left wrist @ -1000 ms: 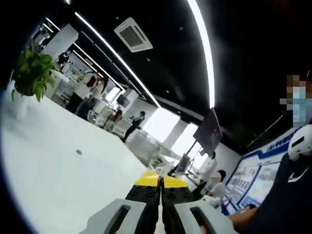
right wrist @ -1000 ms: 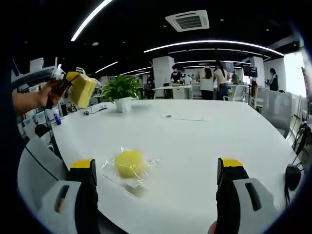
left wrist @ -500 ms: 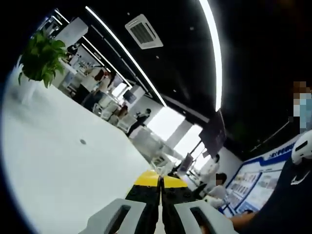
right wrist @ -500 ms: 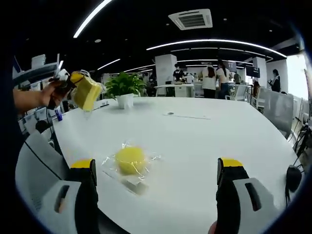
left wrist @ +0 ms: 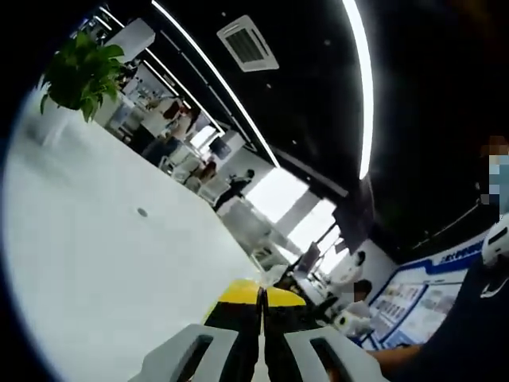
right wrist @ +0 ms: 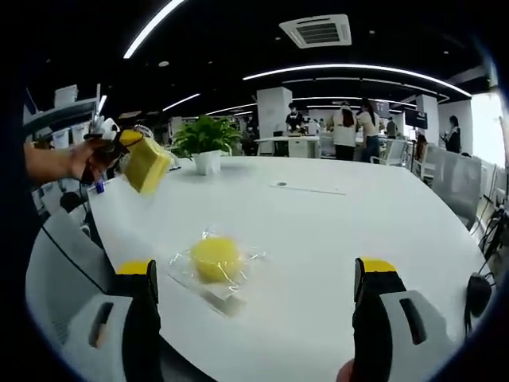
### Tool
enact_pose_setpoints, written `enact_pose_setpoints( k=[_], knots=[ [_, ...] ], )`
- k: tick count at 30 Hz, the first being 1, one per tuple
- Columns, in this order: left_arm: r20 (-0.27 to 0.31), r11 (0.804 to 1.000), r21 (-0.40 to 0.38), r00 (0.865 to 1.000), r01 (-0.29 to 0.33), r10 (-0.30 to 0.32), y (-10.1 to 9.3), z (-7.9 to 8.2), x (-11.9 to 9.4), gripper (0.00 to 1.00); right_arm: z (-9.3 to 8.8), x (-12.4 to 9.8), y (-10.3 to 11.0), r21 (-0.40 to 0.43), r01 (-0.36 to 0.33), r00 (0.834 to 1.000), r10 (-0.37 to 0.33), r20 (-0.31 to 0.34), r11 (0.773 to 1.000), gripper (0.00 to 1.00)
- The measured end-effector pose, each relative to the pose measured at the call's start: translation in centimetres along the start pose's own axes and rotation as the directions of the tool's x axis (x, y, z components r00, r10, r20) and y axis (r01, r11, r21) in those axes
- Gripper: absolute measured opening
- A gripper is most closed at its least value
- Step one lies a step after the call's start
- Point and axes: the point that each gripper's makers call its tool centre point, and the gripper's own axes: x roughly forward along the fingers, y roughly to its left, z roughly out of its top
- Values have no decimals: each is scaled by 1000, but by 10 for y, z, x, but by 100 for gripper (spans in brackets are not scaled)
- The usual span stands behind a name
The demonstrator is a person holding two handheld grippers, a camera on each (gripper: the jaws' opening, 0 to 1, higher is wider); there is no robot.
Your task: Compare the silicone blocks by pressing each to a similar depth, holding the contact briefly, and releasing to observe deformation and rebound differences across the visible hardness samples.
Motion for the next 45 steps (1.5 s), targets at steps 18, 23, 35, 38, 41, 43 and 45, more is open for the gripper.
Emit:
enact_pose_setpoints(
  k=[18,23,35,38,41,43,45],
  knots=[
    [-21,984,-151,996,-94,92,58,-39,-6,0,0,1,1,8,-5,1000,5,-11,1000,96],
    [-52,983,-116,989,-144,139,74,-49,-10,0,-2,-1,0,16,-1,1000,1,-14,1000,96],
    [-100,954,-16,950,-299,296,122,-56,-16,0,-2,-2,0,11,-7,1000,8,-24,1000,96],
    [-111,935,58,928,-350,354,135,-57,-21,0,-2,-2,-1,12,-8,1000,9,-26,1000,96],
    [-154,877,86,864,-472,480,162,-67,-32,0,0,-2,-2,14,-8,1000,8,-25,1000,96],
    [-149,855,45,843,-517,517,181,-69,-36,0,-1,-1,-3,10,-10,1000,11,-29,1000,96],
    [-137,858,17,849,-514,511,185,-70,-35,0,-1,-1,-3,-10,-13,999,13,-41,1000,96]
  ],
)
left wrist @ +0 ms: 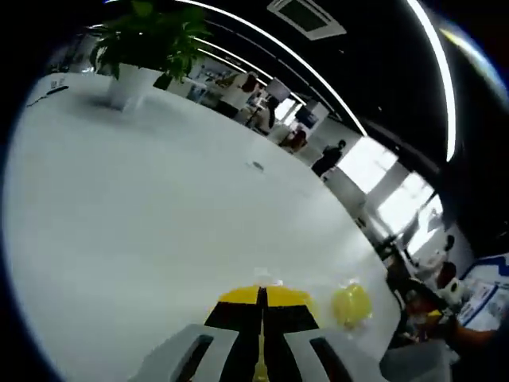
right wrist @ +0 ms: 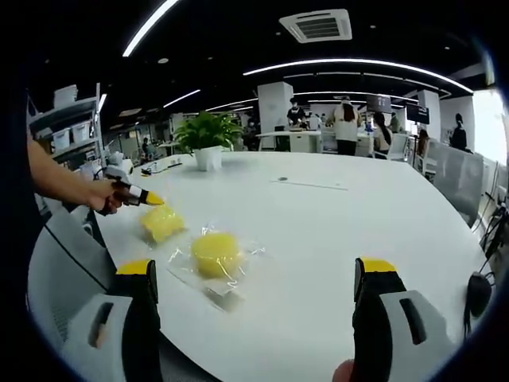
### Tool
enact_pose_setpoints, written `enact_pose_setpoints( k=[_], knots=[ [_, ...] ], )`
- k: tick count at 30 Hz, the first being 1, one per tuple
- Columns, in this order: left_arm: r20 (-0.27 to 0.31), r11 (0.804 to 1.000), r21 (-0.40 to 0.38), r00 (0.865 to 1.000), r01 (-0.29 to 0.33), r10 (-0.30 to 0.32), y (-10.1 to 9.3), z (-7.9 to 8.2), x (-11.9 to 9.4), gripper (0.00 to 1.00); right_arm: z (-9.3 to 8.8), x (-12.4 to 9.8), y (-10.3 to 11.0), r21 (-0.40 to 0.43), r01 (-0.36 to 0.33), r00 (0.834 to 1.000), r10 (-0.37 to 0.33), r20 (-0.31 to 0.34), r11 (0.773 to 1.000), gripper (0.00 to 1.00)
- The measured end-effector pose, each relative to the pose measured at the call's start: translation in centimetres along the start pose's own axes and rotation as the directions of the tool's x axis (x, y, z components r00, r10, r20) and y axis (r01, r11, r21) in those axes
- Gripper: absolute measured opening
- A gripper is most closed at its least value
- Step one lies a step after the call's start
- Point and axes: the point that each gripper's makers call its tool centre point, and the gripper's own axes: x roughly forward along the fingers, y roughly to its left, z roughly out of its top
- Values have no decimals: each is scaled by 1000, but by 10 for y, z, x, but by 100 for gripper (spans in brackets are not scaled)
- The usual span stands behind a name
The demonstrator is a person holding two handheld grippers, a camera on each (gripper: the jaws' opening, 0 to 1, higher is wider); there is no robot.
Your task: Compare the silicone blocks by pressing each to a similar depth, holding the contact briefly, and releasing to observe deformation and rebound differences across the visible hardness samples.
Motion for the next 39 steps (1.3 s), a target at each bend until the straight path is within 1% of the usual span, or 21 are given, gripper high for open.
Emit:
enact_pose_setpoints(
  k=[1,3,7,8,9,13,16,18,20,21,23,24,27,29,31,33,35,36,37,38,39],
  knots=[
    [6,1000,-9,1000,6,-6,-1,-1,1,0,0,0,0,-4,-1,1000,1,-1,1000,96],
    [9,999,37,1000,2,-2,-3,-3,3,0,1,1,-1,-1,-1,1000,1,1,1000,96],
    [-20,999,38,1000,13,-12,-3,-12,9,0,2,1,-3,-4,3,1000,-3,0,1000,96],
    [-33,999,41,999,0,1,0,-14,10,0,2,1,-4,-4,5,1000,-5,-3,1000,96],
    [-36,998,63,999,-4,7,2,-13,11,0,-1,1,-5,10,7,1000,-7,-24,1000,96],
    [-47,995,97,999,2,3,5,-13,12,0,3,0,-6,2,6,1000,-6,-5,1000,96],
    [-43,996,94,999,2,2,6,-12,13,0,1,0,-7,11,12,1000,-12,-10,1000,96],
    [-43,995,98,999,6,-1,6,-13,13,0,-3,-1,-7,29,15,999,-14,-34,999,96],
    [-37,996,88,999,23,-20,5,-13,12,0,-3,0,-7,29,13,999,-12,-32,999,96],
    [-36,996,89,999,20,-17,6,-13,12,0,-3,0,-7,28,12,999,-11,-33,1000,96],
    [-18,984,177,1000,-13,17,14,-12,10,0,-3,1,-7,28,11,999,-10,-36,1000,96],
    [-12,983,185,1000,-20,22,15,-12,9,0,-3,1,-7,29,10,999,-9,-36,1000,96],
    [-8,989,151,1000,7,-5,11,-13,8,0,-1,2,-5,28,5,999,-4,-35,1000,96],
    [-9,988,151,1000,19,-18,9,-12,7,1,-2,4,-4,13,-1,999,2,-40,1000,96],
    [-9,987,160,1000,18,-16,10,-12,7,5,-2,4,-2,-2,-6,999,6,-44,1000,96],
    [1,992,128,1000,-5,5,14,-11,7,13,-2,5,-2,-7,-8,999,8,-44,1000,96],
    [10,997,79,1000,-2,1,17,-12,7,27,-2,5,0,-23,-13,999,11,-47,1000,96],
    [23,996,90,1000,-3,1,17,-10,3,32,-3,5,0,-28,-15,999,13,-50,1000,96],
    [74,995,103,997,12,-20,14,-3,1,34,-3,5,0,-27,-15,999,14,-53,1000,96],
    [108,993,120,994,20,-33,11,2,-3,35,-4,5,-1,-28,-13,998,12,-55,1000,96],
    [100,993,120,995,14,-26,12,1,-6,39,-3,5,-2,-28,-11,998,9,-54,1000,96]
  ],
)
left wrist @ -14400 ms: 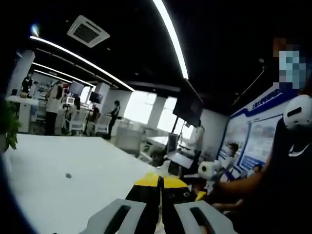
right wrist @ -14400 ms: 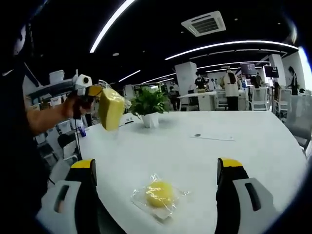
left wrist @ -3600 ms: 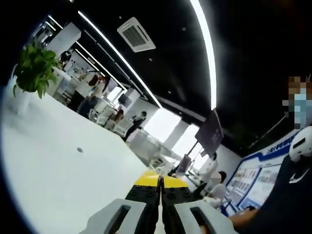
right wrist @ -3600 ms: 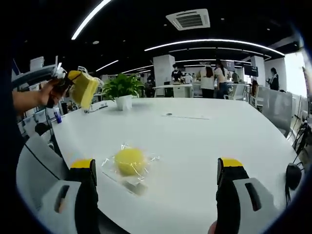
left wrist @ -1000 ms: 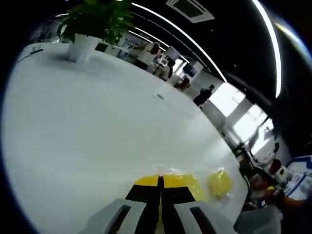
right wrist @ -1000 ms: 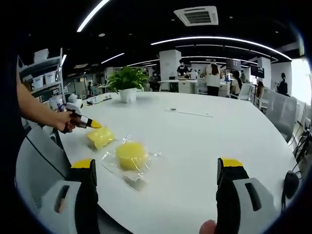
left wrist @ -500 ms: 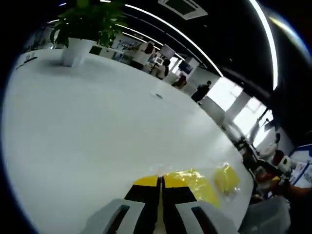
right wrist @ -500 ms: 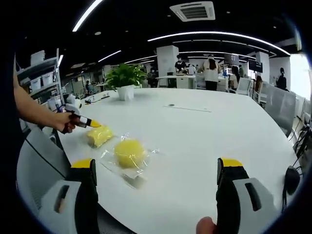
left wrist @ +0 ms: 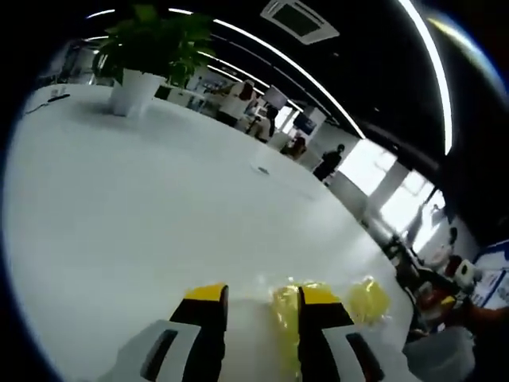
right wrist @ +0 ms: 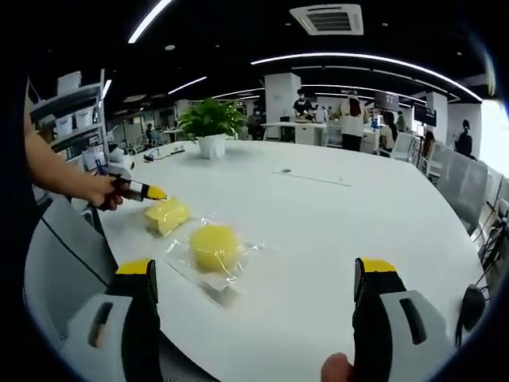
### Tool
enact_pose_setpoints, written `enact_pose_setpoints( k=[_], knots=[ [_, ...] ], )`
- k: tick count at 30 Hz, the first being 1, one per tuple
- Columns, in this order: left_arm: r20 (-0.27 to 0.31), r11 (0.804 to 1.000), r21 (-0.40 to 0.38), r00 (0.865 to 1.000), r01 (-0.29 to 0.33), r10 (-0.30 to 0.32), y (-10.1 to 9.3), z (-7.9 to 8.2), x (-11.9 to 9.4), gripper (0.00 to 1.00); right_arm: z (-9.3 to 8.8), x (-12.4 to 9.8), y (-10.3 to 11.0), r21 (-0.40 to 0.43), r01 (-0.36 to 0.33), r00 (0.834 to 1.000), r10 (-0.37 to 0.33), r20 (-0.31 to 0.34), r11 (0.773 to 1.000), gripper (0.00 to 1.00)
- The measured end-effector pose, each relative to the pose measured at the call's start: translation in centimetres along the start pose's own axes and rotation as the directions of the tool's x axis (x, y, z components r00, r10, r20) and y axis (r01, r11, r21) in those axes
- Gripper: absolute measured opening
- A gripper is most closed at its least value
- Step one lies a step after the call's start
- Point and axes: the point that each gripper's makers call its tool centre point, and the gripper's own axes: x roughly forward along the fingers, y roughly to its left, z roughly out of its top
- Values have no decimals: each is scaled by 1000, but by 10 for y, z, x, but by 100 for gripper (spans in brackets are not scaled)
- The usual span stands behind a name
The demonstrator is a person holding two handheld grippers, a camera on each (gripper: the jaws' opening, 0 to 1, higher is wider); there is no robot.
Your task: Compare the silicone blocks by pressing each to a similar depth, holding the contact briefly, and releasing to observe deformation and rebound differences across the visible hardness samples.
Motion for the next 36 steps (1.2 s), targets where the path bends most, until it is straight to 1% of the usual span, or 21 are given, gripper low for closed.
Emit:
enact_pose_setpoints(
  k=[1,2,3,4,7,9,10,14,15,16,17,18,20,22,23,25,26,29,30,32,36],
  knots=[
    [11,999,37,1000,-14,13,2,4,-3,47,1,0,-2,1,5,1000,-5,1,1000,97],
    [25,995,96,999,-34,32,4,8,-4,55,1,0,-4,3,7,1000,-7,1,1000,97],
    [64,986,163,998,-22,12,-1,17,-7,62,2,0,-5,0,10,1000,-10,9,1000,97],
    [70,983,182,998,-6,-7,-6,19,-9,70,2,0,-7,-1,11,1000,-11,11,1000,97],
    [14,981,192,1000,12,-15,-14,13,-17,82,3,0,-10,4,14,1000,-14,16,1000,97],
    [-4,972,232,999,33,-33,-18,10,-23,81,9,0,-8,-2,4,999,-3,48,1000,97],
    [-21,964,261,999,48,-44,-23,8,-29,81,9,0,-8,-7,2,999,-2,49,1000,97],
    [-64,938,343,997,52,-32,-36,3,-50,87,4,5,-7,-15,-26,999,26,33,1000,97],
    [-76,930,363,997,50,-24,-37,3,-54,89,4,6,-6,9,-37,998,36,44,999,97],
    [-86,917,395,996,49,-17,-40,3,-60,91,3,7,-6,11,-41,998,41,44,999,97],
    [-80,905,423,997,44,-11,-42,5,-65,92,1,7,-5,12,-46,998,46,40,999,97],
    [-67,891,450,997,53,-25,-49,9,-70,92,-1,8,-4,9,-50,998,50,35,999,97],
    [-58,895,442,998,53,-31,-58,12,-77,95,-5,9,-3,0,-51,998,51,25,999,97],
    [-45,908,414,998,62,-47,-68,19,-82,99,-7,9,-3,7,-56,998,56,25,998,97],
    [-54,910,410,997,65,-47,-71,19,-85,100,-7,9,-3,9,-57,998,56,27,998,97],
    [-44,910,409,998,61,-47,-78,26,-90,100,-7,10,-1,18,-69,997,68,32,997,96],
    [-32,909,410,998,69,-61,-84,31,-93,100,-6,11,1,18,-72,997,71,31,997,96],
    [-27,899,432,997,77,-73,-92,37,-96,100,-6,13,1,3,-67,998,67,18,998,97],
    [-28,897,434,997,83,-79,-94,37,-97,100,-9,14,0,22,-63,998,63,-7,998,97],
    [-40,895,438,996,87,-77,-94,33,-96,100,-12,16,-3,33,-51,999,52,-18,998,97],
    [-46,911,406,997,76,-63,-90,27,-94,100,-14,15,-7,22,-41,999,42,-33,999,97]
  ],
)
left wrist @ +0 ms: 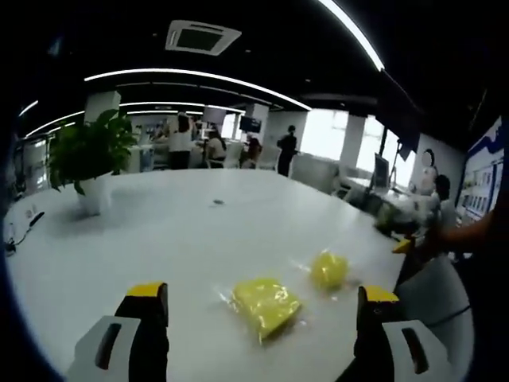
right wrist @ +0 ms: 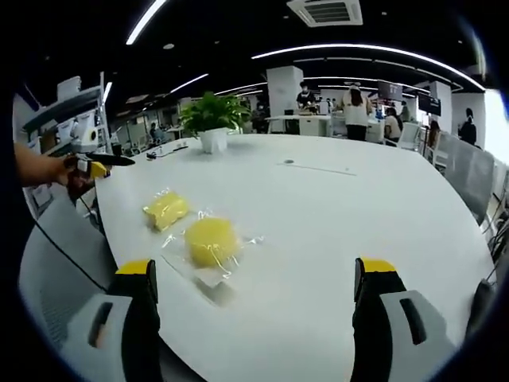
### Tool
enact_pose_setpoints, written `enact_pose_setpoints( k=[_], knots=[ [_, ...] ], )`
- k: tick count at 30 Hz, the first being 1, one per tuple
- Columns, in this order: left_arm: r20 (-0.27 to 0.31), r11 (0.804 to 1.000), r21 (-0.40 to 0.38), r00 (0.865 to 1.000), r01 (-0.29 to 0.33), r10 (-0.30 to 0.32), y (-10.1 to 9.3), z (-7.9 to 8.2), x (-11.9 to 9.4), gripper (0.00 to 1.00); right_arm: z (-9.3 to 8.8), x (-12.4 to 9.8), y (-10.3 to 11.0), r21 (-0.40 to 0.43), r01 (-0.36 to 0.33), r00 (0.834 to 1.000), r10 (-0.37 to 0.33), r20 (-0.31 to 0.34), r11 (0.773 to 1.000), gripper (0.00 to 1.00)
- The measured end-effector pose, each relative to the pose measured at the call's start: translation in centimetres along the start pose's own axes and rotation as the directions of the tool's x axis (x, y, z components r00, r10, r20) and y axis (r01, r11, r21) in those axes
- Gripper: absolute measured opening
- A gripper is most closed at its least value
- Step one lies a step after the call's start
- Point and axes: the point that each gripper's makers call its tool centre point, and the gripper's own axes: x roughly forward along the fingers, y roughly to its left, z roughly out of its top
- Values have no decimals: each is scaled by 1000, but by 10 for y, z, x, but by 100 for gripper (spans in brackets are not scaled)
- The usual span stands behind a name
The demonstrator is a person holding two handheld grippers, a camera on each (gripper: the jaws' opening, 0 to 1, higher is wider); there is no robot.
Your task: Compare the silicone blocks by pressing each to a similar depth, holding the contact briefly, and releasing to observe deformation and rebound differences across the visible hardness samples.
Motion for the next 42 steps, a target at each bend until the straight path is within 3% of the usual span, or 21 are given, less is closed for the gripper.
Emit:
enact_pose_setpoints(
  k=[6,14,23,32,42],
  knots=[
    [-25,999,-11,999,38,-38,-11,-3,12,100,2,-6,-7,-26,16,1000,-16,-1,1000,97],
    [-39,997,-42,997,69,-71,-6,-1,26,100,-4,-8,-9,-15,21,1000,-22,-19,1000,97],
    [-68,988,-98,990,116,-122,-19,2,57,100,-13,-10,-9,-3,32,999,-33,-31,999,97],
    [-67,961,-218,980,171,-189,-43,6,94,98,-14,-8,-7,11,34,999,-34,-23,999,97],
    [-98,927,-306,962,215,-256,-64,-3,132,94,-19,-12,-11,40,43,999,-42,-24,998,97]
  ],
)
